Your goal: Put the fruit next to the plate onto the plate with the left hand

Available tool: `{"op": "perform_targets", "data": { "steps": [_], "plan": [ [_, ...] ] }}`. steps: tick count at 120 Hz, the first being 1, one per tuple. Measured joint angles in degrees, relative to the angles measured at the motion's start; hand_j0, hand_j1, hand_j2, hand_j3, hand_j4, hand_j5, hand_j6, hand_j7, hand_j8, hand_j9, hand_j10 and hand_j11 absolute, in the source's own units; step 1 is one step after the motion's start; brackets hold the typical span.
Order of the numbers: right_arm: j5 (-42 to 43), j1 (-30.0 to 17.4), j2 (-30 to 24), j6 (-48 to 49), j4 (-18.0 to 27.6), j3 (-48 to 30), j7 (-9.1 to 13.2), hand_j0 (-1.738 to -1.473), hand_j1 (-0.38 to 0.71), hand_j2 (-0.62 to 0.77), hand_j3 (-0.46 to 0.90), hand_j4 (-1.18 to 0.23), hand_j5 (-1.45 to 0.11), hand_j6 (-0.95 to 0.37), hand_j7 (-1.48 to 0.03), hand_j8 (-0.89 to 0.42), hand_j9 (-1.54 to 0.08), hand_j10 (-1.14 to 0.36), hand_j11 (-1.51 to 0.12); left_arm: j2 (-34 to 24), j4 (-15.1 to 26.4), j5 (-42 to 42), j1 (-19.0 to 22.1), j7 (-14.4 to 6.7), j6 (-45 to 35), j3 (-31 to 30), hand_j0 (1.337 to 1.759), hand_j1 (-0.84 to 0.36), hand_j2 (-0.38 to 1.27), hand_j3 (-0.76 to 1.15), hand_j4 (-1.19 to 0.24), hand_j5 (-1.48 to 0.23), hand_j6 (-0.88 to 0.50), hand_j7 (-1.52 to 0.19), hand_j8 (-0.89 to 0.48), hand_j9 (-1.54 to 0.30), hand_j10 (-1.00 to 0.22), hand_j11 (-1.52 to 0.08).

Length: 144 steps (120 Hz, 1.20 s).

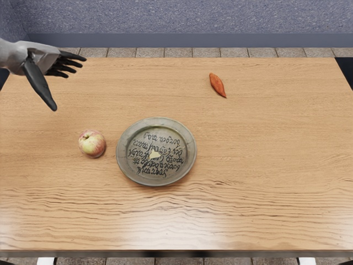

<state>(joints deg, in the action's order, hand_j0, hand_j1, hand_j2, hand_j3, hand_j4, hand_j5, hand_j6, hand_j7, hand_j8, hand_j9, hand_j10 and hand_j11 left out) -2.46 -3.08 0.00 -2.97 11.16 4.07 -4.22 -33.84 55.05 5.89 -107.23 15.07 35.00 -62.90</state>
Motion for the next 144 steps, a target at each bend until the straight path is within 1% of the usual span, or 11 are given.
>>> {"op": "perform_targets", "data": {
  "steps": [45,65,74,78,84,89,94,99,109,126,144],
  "plan": [
    [0.0,0.0,0.0,0.0,0.0,0.0,0.0,-1.658,-0.34,0.0,0.0,-0.01,-0.01,-0.01,-0.01,-0.01,-0.01,-0.01,-0.01,-0.3,-0.7,-0.8,0.3,0.0,0.0,0.3,1.658,0.35,0.0,0.0,0.0,0.0,0.0,0.0,0.0,0.0,0.0,0.0],
    [0.0,0.0,0.0,0.0,0.0,0.0,0.0,-1.658,-0.34,0.0,0.0,-0.01,-0.01,-0.01,-0.01,-0.01,-0.01,-0.01,-0.01,14.3,-6.1,-5.7,1.8,-0.1,0.0,-5.3,1.658,0.35,0.0,0.0,0.0,0.0,0.0,0.0,0.0,0.0,0.0,0.0],
    [0.0,0.0,0.0,0.0,0.0,0.0,0.0,-1.658,-0.34,0.0,0.0,-0.01,-0.01,-0.01,-0.01,-0.01,-0.01,-0.01,-0.01,16.4,-4.0,-6.2,1.2,-0.1,-4.3,-9.9,1.658,0.35,0.0,0.0,0.0,0.0,0.0,0.0,0.0,0.0,0.0,0.0],
    [0.0,0.0,0.0,0.0,0.0,0.0,0.0,-1.658,-0.34,0.0,0.0,-0.01,-0.01,-0.01,-0.01,-0.01,-0.01,-0.01,-0.01,16.4,-1.6,-4.7,0.2,-2.5,-8.9,-11.0,1.658,0.35,0.0,0.0,0.0,0.0,0.0,0.0,0.0,0.0,0.0,0.0],
    [0.0,0.0,0.0,0.0,0.0,0.0,0.0,-1.658,-0.34,0.0,0.0,-0.01,-0.01,-0.01,-0.01,-0.01,-0.01,-0.01,-0.01,17.8,2.1,-1.6,-2.1,-9.6,-16.3,-12.1,1.658,0.35,0.0,0.0,0.0,0.0,0.0,0.0,0.0,0.0,0.0,0.0],
    [0.0,0.0,0.0,0.0,0.0,-0.1,0.0,-1.658,-0.34,0.0,0.0,-0.01,-0.01,-0.01,-0.01,-0.01,-0.01,-0.01,-0.01,18.1,6.9,0.2,-7.6,-14.1,-21.8,-12.4,1.658,0.35,0.0,0.0,0.0,0.0,0.0,0.0,0.0,0.0,0.0,0.0],
    [0.0,0.0,0.0,0.0,0.0,0.0,0.0,-1.658,-0.34,0.0,0.0,-0.01,-0.01,-0.01,-0.01,-0.01,-0.01,-0.01,-0.01,18.5,12.7,1.3,-13.2,-17.2,-26.4,-12.6,1.658,0.35,0.0,0.0,0.0,0.0,0.0,0.0,0.0,0.0,0.0,0.0],
    [0.0,0.0,0.0,0.0,0.0,-0.1,0.0,-1.658,-0.34,0.0,0.0,-0.01,-0.01,-0.01,-0.01,-0.01,-0.01,-0.01,-0.01,22.6,17.1,2.1,-14.1,-19.2,-29.5,-12.9,1.658,0.35,0.0,0.0,0.0,0.0,0.0,0.0,0.0,0.0,0.0,0.0],
    [0.0,0.0,0.0,0.0,0.0,-0.1,0.0,-1.658,-0.34,0.0,0.0,-0.01,-0.01,-0.01,-0.01,-0.01,-0.01,-0.01,-0.01,33.5,22.0,3.0,-13.4,-21.5,-32.7,-13.1,1.658,0.35,0.0,0.0,0.0,0.0,0.0,0.0,0.0,0.0,0.0,0.0],
    [0.0,0.0,0.0,0.0,0.0,-0.1,0.0,-1.658,-0.34,0.0,0.0,-0.01,-0.01,-0.01,-0.01,-0.01,-0.01,-0.01,-0.01,33.8,24.8,5.3,-10.0,-22.7,-37.0,-12.9,1.658,0.35,0.0,0.0,0.0,0.0,0.0,0.0,0.0,0.0,0.0,0.0],
    [0.0,0.0,0.0,0.0,0.0,0.0,0.0,-1.658,-0.34,0.0,0.0,-0.01,-0.01,-0.01,-0.01,-0.01,-0.01,-0.01,-0.01,33.8,27.9,10.5,-12.7,-23.0,-39.9,-12.2,1.658,0.35,0.0,0.0,0.0,0.0,0.0,0.0,0.0,0.0,0.0,0.0]
  ]
}}
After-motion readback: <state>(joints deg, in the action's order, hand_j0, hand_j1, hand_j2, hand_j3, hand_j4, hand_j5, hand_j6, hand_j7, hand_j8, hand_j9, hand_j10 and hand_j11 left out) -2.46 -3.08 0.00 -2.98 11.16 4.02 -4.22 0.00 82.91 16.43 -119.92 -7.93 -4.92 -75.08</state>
